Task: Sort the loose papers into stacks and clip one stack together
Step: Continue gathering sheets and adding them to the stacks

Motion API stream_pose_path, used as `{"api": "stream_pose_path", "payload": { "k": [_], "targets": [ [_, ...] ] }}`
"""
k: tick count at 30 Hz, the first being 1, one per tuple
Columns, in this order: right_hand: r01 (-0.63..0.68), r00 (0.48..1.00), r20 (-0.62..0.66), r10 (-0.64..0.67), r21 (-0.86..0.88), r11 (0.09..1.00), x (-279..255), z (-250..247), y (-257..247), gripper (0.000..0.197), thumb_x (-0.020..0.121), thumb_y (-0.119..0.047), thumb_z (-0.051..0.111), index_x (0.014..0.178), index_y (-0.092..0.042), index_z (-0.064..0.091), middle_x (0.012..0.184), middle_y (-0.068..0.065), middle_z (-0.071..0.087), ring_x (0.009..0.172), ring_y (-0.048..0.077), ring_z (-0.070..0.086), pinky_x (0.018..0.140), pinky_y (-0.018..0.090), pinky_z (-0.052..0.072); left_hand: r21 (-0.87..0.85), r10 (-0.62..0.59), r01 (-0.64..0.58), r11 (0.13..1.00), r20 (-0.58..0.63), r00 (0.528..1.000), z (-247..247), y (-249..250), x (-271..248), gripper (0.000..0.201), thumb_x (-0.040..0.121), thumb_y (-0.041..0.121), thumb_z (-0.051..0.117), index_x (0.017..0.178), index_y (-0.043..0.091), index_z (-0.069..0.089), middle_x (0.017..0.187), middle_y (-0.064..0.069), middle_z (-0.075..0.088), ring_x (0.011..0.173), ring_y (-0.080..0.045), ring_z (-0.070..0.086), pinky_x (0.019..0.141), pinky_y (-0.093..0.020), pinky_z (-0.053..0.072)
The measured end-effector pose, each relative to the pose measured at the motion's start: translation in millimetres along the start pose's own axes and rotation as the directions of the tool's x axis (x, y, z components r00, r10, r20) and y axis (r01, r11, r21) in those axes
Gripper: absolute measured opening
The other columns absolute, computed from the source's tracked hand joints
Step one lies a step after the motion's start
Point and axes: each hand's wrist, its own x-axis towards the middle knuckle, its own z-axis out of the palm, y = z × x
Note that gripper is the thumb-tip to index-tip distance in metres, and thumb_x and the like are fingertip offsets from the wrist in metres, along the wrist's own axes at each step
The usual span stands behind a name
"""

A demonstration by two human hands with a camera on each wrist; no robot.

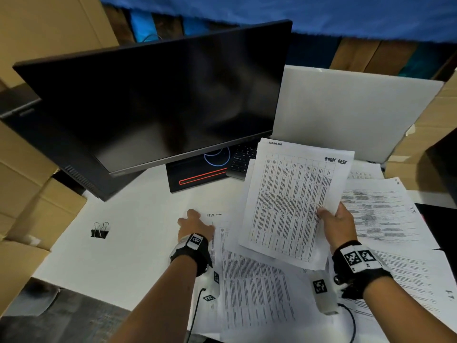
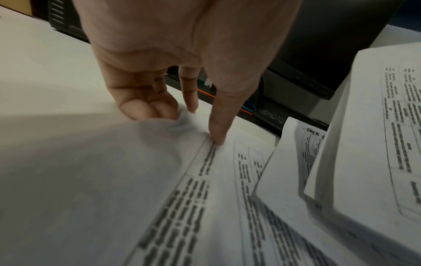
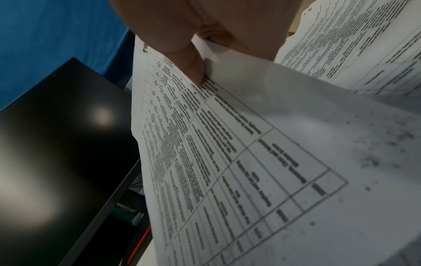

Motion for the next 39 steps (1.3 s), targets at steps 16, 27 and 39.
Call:
{"api": "stream_pose_path", "payload": {
  "k": [16,27,39],
  "targets": [
    [-0.046,0.994,0.103,0.04,0.057,0.997,-6.8,1.9,-3.7,0.03,0.092,-0.003,0.054,0.116,-0.019,0.061,0.106,0.004,0.066,0.097,0.023,0.061,0.089,0.032,0.045,-0.436,0.293,-0.24,0.867,0.058,0.954,7.7,27.4,-32.4,0.023,0.094,0.033,0.055,0.11,0.02,0.066,0.118,-0.003,0.067,0.109,-0.022,0.061,0.096,-0.028,0.045],
    [0.266,0.862,0.382,-0.333,0.219,0.939,-64.8,86.9,-44.6,0.011,0.079,-0.005,0.063,0.09,-0.008,0.064,0.076,-0.004,0.065,0.066,0.005,0.059,0.065,0.019,0.044,-0.671,0.376,-0.434,0.602,-0.242,0.895,-98.0,-13.5,-67.9,0.028,0.09,-0.002,0.052,0.112,0.009,0.065,0.104,0.004,0.071,0.095,-0.008,0.066,0.084,-0.024,0.052],
    [0.103,0.942,0.326,-0.087,-0.033,0.994,-62.2,132.7,-19.7,0.04,0.084,-0.034,0.063,0.115,-0.009,0.057,0.105,0.007,0.065,0.096,0.024,0.061,0.086,0.034,0.049,-0.705,0.249,-0.396,0.589,-0.309,0.918,-67.5,-38.4,-56.9,0.032,0.091,0.014,0.053,0.123,0.015,0.056,0.111,0.005,0.068,0.104,-0.008,0.064,0.088,-0.02,0.049]
  ]
}}
